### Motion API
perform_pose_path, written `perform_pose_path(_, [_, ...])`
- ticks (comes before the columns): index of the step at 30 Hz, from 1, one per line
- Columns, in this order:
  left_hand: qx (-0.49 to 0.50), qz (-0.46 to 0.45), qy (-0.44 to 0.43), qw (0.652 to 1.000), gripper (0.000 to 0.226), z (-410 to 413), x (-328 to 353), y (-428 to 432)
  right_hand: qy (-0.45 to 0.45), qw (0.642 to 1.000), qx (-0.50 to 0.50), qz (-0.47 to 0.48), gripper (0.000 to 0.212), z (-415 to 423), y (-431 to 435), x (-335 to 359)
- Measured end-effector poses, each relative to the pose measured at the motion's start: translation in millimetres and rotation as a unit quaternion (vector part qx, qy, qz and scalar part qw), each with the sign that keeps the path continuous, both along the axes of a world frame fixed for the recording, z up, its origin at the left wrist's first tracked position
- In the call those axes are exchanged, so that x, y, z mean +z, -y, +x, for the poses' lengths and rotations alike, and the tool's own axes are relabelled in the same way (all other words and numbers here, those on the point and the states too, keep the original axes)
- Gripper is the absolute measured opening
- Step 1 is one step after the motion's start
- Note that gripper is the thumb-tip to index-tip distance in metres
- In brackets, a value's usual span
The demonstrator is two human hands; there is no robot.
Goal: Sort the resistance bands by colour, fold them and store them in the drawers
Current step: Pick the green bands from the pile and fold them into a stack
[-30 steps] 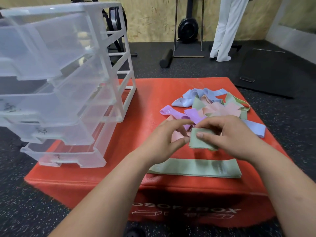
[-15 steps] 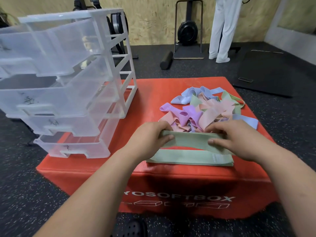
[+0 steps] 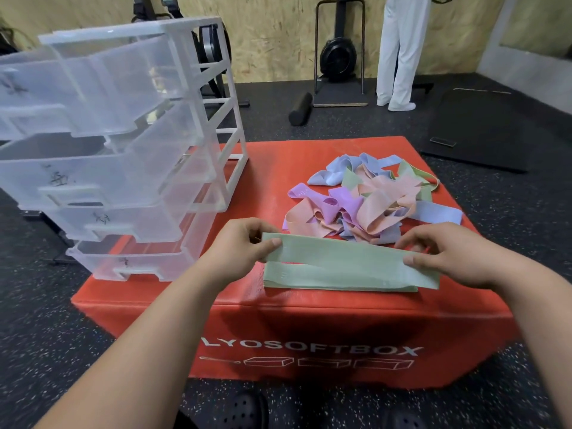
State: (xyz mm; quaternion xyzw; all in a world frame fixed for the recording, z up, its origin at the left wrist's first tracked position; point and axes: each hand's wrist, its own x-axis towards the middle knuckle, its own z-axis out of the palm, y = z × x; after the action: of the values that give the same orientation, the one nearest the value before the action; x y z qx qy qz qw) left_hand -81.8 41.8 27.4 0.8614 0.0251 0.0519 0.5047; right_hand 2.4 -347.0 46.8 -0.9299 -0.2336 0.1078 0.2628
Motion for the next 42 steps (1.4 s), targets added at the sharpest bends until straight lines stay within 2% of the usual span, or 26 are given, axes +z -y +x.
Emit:
perform_pose_path(3, [0.042,-0.024,-0.013,0.999,0.010,1,-2,-4,-0.047,0.998,-0.028,0.038,0.022,3,7,-4])
perform_pose_path(6, [0.062,-0.014,-0.029,0.998,0.011,3,-5,-5,-0.045,0.995,-0.062,0.061,0.026,7,7,-8])
perform_pose_path(14, [0.096,0.149,-0.029,0.984,0.016,9,-17,-4,0.019,0.991,-0.129,0.031,0.028,9,-8,-21])
perform_pose_path(19, [0.091,0.212,-0.028,0.973,0.014,11,-21,2,0.030,0.989,-0.146,0.015,0.026,13,-14,-28])
perform_pose_path(23, [0.085,0.241,-0.021,0.966,0.014,12,-27,6,0.050,0.990,-0.132,-0.008,0.027,16,-17,-39])
perform_pose_path(29, [0.048,0.318,-0.004,0.947,0.017,12,-36,6,0.087,0.987,-0.098,-0.096,0.032,15,-18,-46])
perform_pose_path(33, [0.007,0.336,-0.005,0.942,0.037,13,-34,-3,0.090,0.989,-0.069,-0.097,0.029,15,-11,-42])
perform_pose_path(35, [-0.041,0.338,-0.014,0.940,0.054,12,-33,-10,0.061,0.994,-0.032,-0.082,0.044,14,-6,-38])
perform_pose_path(38, [-0.109,0.339,-0.030,0.934,0.078,9,-32,-17,0.024,0.992,0.034,-0.122,0.071,9,-1,-37])
perform_pose_path(42, [-0.117,0.344,-0.027,0.931,0.073,7,-32,-16,0.057,0.987,0.042,-0.147,0.063,9,-1,-45])
